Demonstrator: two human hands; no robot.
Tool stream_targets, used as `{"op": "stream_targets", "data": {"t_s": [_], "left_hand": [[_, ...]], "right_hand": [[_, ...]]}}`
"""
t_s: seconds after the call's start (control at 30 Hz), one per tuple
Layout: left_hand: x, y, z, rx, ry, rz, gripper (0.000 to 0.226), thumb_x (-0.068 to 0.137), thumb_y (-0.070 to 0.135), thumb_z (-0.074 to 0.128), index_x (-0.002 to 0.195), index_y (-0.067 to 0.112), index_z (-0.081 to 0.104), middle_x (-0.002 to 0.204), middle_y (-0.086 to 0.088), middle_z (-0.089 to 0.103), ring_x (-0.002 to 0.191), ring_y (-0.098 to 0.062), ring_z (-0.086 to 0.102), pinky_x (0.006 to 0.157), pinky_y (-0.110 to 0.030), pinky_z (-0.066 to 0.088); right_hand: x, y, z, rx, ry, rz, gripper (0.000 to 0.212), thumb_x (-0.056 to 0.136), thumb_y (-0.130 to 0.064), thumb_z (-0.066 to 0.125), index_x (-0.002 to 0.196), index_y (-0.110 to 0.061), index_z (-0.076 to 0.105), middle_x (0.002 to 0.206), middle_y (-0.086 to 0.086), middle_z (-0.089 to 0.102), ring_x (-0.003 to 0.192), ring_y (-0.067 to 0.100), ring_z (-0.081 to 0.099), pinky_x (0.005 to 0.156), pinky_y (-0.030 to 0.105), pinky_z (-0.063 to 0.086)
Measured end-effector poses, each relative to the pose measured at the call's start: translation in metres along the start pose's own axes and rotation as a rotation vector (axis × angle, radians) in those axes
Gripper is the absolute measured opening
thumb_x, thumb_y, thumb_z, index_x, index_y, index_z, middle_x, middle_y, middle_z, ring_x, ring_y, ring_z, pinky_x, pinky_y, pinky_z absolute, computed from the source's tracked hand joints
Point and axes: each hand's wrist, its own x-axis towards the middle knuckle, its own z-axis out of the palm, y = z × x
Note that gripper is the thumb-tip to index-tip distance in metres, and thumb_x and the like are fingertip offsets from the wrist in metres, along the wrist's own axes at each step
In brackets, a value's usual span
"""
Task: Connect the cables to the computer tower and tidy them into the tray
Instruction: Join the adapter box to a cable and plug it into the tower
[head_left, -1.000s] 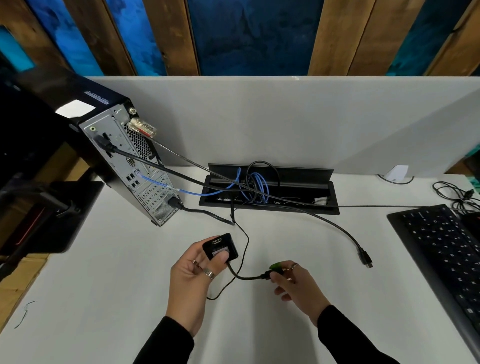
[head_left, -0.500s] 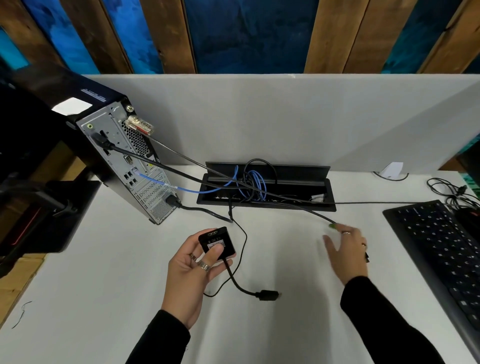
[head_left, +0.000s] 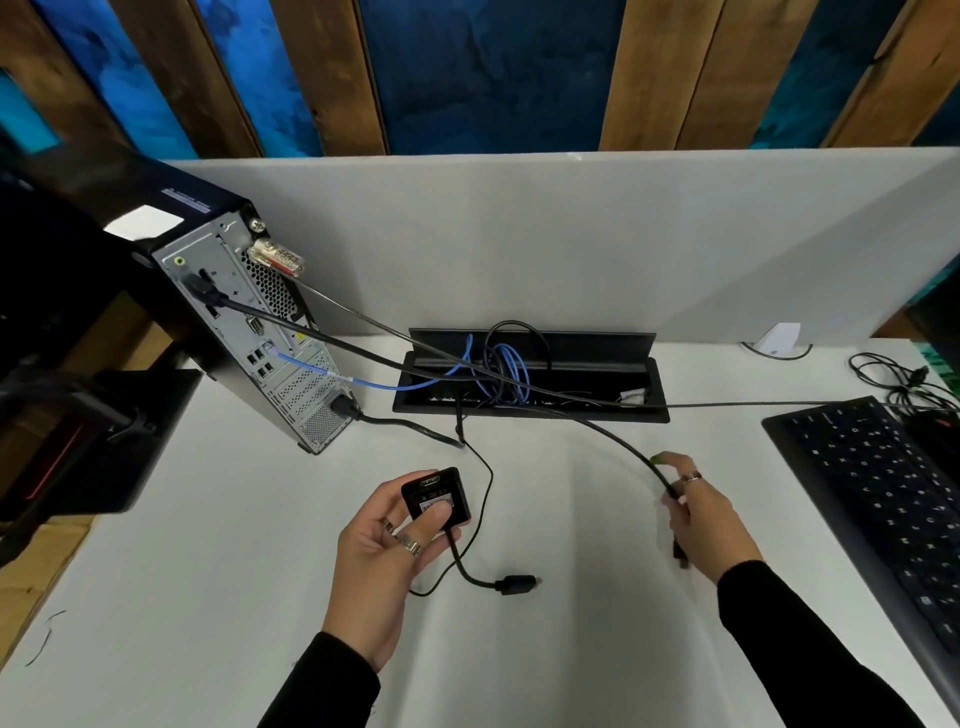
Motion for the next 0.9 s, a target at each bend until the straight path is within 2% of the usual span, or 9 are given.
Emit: {"op": "stream_targets", "data": {"t_s": [0.1, 0.2, 0.3, 0.43, 0.5, 0.57, 0.7, 0.8, 0.9], "left_hand": [[0.001, 0.000, -0.001, 0.006, -0.002, 0.000, 0.023, 0.075, 0.001, 0.063, 0.085, 0.020, 0.072, 0.096, -0.010, 0.073, 0.092, -0.037, 0.068, 0.081, -0.037, 0.058], [0.000, 0.002, -0.001, 0.003, -0.003, -0.001, 0.022, 0.070, 0.006, 0.065, 0.085, 0.020, 0.072, 0.096, -0.009, 0.073, 0.093, -0.037, 0.068, 0.081, -0.037, 0.058], [0.000, 0.002, -0.003, 0.001, -0.011, -0.011, 0.022, 0.066, 0.011, 0.072, 0.086, 0.020, 0.072, 0.097, -0.010, 0.073, 0.094, -0.038, 0.067, 0.082, -0.038, 0.058], [0.001, 0.005, -0.006, -0.018, -0.005, -0.020, 0.063, 0.036, 0.046, 0.090, 0.090, 0.019, 0.071, 0.096, -0.010, 0.073, 0.093, -0.036, 0.068, 0.081, -0.038, 0.058], [0.001, 0.007, -0.006, -0.029, 0.004, -0.020, 0.070, 0.032, 0.050, 0.090, 0.091, 0.018, 0.071, 0.096, -0.011, 0.072, 0.093, -0.036, 0.068, 0.080, -0.037, 0.058], [0.001, 0.009, -0.008, -0.039, 0.008, -0.026, 0.071, 0.031, 0.050, 0.090, 0.091, 0.018, 0.071, 0.095, -0.011, 0.073, 0.092, -0.036, 0.068, 0.079, -0.037, 0.058], [-0.001, 0.014, -0.012, -0.048, 0.018, -0.036, 0.072, 0.029, 0.050, 0.090, 0.091, 0.018, 0.071, 0.092, -0.011, 0.073, 0.089, -0.034, 0.070, 0.077, -0.034, 0.059], [-0.003, 0.018, -0.015, -0.040, 0.011, -0.037, 0.071, 0.031, 0.048, 0.090, 0.092, 0.016, 0.071, 0.092, -0.012, 0.073, 0.085, -0.034, 0.070, 0.077, -0.035, 0.059], [-0.005, 0.024, -0.017, 0.000, -0.013, -0.015, 0.064, 0.037, 0.042, 0.090, 0.093, 0.017, 0.071, 0.093, -0.012, 0.073, 0.081, -0.030, 0.071, 0.071, -0.031, 0.059]], "right_hand": [[-0.018, -0.016, -0.007, 0.112, -0.135, -0.055, 0.040, 0.094, -0.004, 0.041, 0.116, -0.037, 0.042, 0.082, 0.003, 0.057, 0.056, 0.017, 0.059, 0.047, 0.018, 0.047], [-0.034, -0.037, -0.018, 0.194, -0.229, -0.142, 0.035, 0.095, -0.004, 0.040, 0.105, -0.036, 0.050, 0.086, 0.005, 0.055, 0.052, 0.008, 0.059, 0.044, 0.019, 0.044], [-0.040, -0.054, -0.030, 0.239, -0.379, -0.213, 0.041, 0.094, 0.005, 0.035, 0.092, -0.024, 0.064, 0.085, 0.007, 0.053, 0.064, 0.013, 0.065, 0.045, 0.023, 0.046], [-0.043, -0.078, -0.041, 0.183, -0.493, -0.421, 0.048, 0.089, 0.008, 0.033, 0.101, -0.025, 0.067, 0.089, 0.001, 0.055, 0.077, 0.013, 0.065, 0.061, 0.022, 0.051], [-0.043, -0.087, -0.039, 0.063, -0.474, -0.544, 0.039, 0.089, 0.001, 0.048, 0.106, -0.030, 0.064, 0.091, -0.008, 0.053, 0.082, 0.010, 0.062, 0.067, 0.022, 0.051], [-0.044, -0.097, -0.031, 0.004, -0.344, -0.656, 0.027, 0.088, -0.013, 0.060, 0.106, -0.033, 0.063, 0.092, -0.016, 0.049, 0.083, 0.007, 0.059, 0.072, 0.022, 0.050], [-0.042, -0.116, -0.025, -0.015, -0.010, -0.850, 0.017, 0.090, -0.034, 0.047, 0.099, -0.030, 0.061, 0.108, -0.017, 0.043, 0.102, -0.009, 0.041, 0.085, 0.009, 0.038], [-0.044, -0.130, -0.023, 0.243, -0.063, -0.820, 0.019, 0.091, -0.027, 0.041, 0.099, -0.031, 0.057, 0.114, -0.015, 0.056, 0.117, 0.004, 0.050, 0.099, 0.021, 0.041], [-0.047, -0.138, -0.018, 0.396, -0.136, -0.755, 0.031, 0.091, -0.025, 0.037, 0.106, -0.047, 0.052, 0.098, -0.014, 0.064, 0.097, 0.010, 0.064, 0.090, 0.029, 0.051]]}}
